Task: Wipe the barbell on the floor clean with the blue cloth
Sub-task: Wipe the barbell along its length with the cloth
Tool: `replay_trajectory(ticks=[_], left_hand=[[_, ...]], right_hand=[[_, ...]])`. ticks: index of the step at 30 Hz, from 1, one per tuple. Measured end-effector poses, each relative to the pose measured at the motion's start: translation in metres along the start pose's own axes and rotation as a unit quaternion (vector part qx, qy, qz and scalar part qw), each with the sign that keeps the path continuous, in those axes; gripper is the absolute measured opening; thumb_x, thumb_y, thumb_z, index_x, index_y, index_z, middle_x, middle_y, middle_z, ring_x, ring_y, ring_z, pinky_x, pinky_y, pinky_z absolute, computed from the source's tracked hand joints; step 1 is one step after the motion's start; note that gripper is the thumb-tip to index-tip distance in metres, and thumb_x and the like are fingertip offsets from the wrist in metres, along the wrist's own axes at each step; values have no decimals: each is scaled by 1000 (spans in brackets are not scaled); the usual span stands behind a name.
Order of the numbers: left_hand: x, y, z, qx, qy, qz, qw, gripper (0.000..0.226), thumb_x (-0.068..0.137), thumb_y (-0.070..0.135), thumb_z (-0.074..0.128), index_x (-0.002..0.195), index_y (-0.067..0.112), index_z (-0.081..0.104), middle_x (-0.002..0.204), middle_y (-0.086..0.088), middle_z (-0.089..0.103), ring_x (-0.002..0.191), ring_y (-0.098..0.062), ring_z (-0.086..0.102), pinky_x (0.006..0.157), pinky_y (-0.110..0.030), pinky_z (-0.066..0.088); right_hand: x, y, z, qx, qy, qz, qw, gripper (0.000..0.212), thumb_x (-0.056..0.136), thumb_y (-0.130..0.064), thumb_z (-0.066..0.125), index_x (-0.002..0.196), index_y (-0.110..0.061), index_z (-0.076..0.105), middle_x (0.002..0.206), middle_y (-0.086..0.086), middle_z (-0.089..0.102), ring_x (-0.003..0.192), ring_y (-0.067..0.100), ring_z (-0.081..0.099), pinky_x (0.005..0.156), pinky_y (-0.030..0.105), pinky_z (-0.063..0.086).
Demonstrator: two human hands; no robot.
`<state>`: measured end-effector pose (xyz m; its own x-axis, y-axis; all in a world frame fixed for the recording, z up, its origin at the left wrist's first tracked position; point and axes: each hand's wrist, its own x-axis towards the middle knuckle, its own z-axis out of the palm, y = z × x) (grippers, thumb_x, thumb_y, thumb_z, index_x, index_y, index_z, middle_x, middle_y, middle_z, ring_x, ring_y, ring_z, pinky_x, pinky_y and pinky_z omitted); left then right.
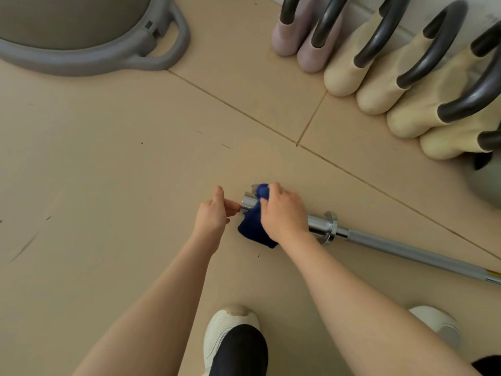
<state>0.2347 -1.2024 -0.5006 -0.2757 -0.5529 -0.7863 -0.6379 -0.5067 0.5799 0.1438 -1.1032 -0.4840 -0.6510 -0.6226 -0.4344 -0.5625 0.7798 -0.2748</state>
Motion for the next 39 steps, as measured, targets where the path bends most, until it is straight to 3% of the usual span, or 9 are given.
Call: replay_trajectory(ticks=[2, 5, 8, 11, 14, 21, 26, 32, 39], left_hand=[[2, 0, 1, 4, 12, 1, 1000, 52, 100, 42, 23, 85, 10, 61, 78, -3, 66, 83, -19, 61, 77, -32, 43], [3, -3, 1, 33, -4, -1, 999, 50, 99, 44, 23, 97, 10, 60, 83, -9, 67, 82, -22, 61, 71, -32, 45], [4, -6, -3, 73, -21, 7, 997, 49, 99, 42, 27, 90, 11, 63, 83, -9, 68, 80, -21, 62, 71, -31, 43], [4, -8, -5, 107, -26, 12, 994, 32, 96, 26, 36, 96, 9, 63, 78, -2, 65, 81, -20, 60, 66, -27, 43], [2, -11, -2, 94, -40, 1, 995, 25, 93, 21, 40, 96, 9, 62, 84, -4, 64, 78, -18, 58, 67, -28, 43], [3, -6, -12, 49, -45, -37, 997, 33, 96, 21, 34, 93, 6, 63, 90, -9, 67, 85, -22, 62, 70, -29, 45], [-3, -8, -7, 98, -38, -44, 993, 20, 91, 19, 45, 85, 6, 59, 85, -8, 61, 68, -16, 59, 73, -32, 52], [-18, -18, -19, 37, -38, -35, 998, 12, 89, 18, 53, 97, 15, 62, 95, -2, 65, 85, -16, 65, 72, -22, 53], [-17, -19, -12, 44, -44, -47, 997, 43, 86, 29, 64, 123, 8, 53, 111, -7, 62, 89, -16, 62, 76, -26, 48]], right_hand=[[-4, -11, 3, 28, -17, -67, 997, 22, 97, -23, 39, 111, -7, 47, 110, 10, 60, 97, 28, 52, 83, 34, 38], [-5, -6, -4, 55, -58, -120, 990, 22, 96, -22, 41, 111, -8, 47, 112, 13, 60, 100, 30, 51, 82, 35, 37], [-6, 15, -8, 17, -67, -36, 997, 29, 98, -28, 34, 115, -8, 47, 110, 11, 63, 102, 28, 52, 93, 38, 37], [-8, 20, -5, -13, -66, 57, 996, 30, 98, -28, 31, 110, -5, 47, 106, 14, 64, 94, 31, 56, 74, 38, 42], [-10, 3, 3, 20, -90, -21, 996, 26, 97, -26, 35, 110, -6, 45, 107, 14, 62, 90, 33, 57, 66, 35, 38], [-28, -6, 8, 36, -132, -134, 981, 30, 96, -25, 38, 121, -9, 43, 115, 13, 60, 101, 34, 54, 81, 38, 37], [-31, 2, 16, -18, -102, 2, 995, 26, 94, -26, 33, 106, -8, 48, 106, 9, 65, 91, 30, 58, 78, 36, 38], [-32, -20, 21, 126, -186, -74, 972, 21, 94, -20, 38, 110, -10, 44, 114, 14, 59, 98, 34, 55, 74, 37, 40], [-21, 7, 8, 84, -222, 106, 966, 28, 92, -21, 34, 106, -7, 54, 114, 16, 60, 98, 34, 56, 71, 31, 39]])
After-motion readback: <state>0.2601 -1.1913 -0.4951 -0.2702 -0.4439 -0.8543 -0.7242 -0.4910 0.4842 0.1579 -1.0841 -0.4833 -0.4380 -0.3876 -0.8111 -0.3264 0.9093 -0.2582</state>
